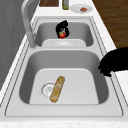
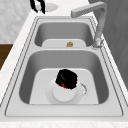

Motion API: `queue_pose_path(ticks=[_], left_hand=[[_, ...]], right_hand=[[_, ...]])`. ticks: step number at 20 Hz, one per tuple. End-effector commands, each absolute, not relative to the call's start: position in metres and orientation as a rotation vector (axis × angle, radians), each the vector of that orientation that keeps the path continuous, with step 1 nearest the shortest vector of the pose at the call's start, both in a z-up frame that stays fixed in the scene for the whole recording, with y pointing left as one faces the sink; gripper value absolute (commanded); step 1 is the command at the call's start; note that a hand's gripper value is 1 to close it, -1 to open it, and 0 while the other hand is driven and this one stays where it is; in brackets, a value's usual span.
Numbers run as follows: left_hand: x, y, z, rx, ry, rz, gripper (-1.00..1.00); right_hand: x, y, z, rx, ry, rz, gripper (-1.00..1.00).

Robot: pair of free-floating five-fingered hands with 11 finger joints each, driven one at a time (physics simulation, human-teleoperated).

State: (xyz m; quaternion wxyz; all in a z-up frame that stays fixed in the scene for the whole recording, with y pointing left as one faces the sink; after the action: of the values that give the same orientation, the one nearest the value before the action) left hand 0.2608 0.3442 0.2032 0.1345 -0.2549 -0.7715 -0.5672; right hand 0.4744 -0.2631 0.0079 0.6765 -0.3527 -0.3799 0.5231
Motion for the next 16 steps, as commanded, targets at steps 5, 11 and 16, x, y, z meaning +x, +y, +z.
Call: queue_pose_path(ticks=[5,11,16], left_hand=[[0.261,0.344,0.203,-0.739,-2.236,-1.644,0.0],[0.261,0.344,0.203,-0.739,-2.236,-1.644,0.0],[0.261,0.344,0.203,-0.739,-2.236,-1.644,0.0]], right_hand=[[0.446,-0.291,0.065,-0.792,-0.855,1.175,1.0],[0.423,-0.313,0.109,-0.802,-0.849,1.182,1.0],[0.404,-0.331,0.144,-0.818,-0.847,1.196,1.0]])
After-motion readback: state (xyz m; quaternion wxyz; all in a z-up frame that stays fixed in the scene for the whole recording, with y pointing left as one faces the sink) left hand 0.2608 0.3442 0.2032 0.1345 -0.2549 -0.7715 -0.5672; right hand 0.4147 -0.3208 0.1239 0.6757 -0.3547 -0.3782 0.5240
